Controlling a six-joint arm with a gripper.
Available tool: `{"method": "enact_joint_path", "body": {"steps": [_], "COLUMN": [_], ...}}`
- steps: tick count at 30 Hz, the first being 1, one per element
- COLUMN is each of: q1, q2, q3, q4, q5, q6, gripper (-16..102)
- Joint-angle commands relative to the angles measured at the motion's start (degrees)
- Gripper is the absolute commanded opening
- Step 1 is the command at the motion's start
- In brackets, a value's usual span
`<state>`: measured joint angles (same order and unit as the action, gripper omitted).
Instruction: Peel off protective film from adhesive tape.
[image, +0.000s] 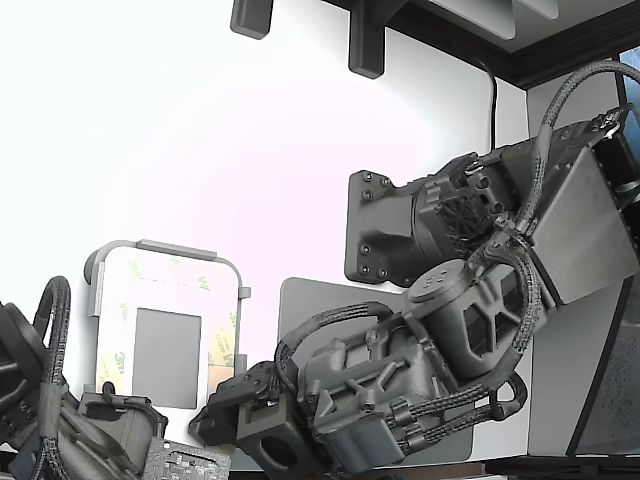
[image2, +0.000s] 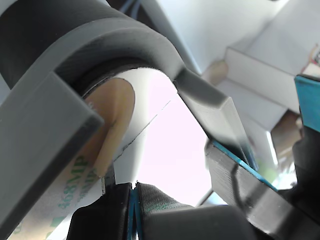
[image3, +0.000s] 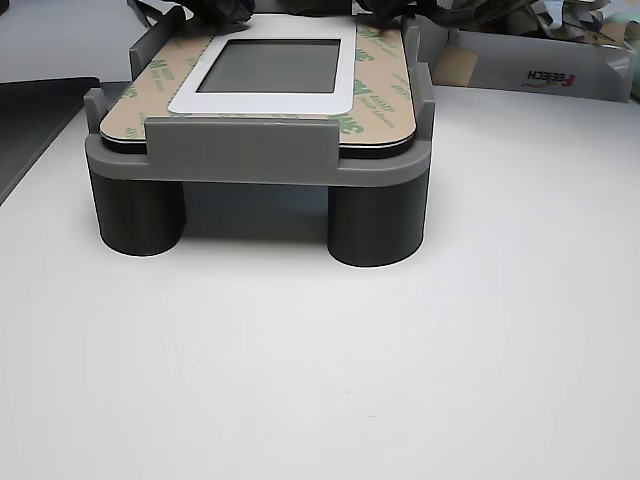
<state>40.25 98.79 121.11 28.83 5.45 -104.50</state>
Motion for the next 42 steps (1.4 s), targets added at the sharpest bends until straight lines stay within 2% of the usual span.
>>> {"method": "enact_joint_path", "body": {"steps": [1,42], "q1": [-1.1,-1.1], "q2": [1.3,2.6], "q3": [-0.5,2.9], "q4": [-0.4,-3.2], "q5": [-0.1,-0.4], "q6": [-0.2,1.1], "gripper": [-11,-11]}}
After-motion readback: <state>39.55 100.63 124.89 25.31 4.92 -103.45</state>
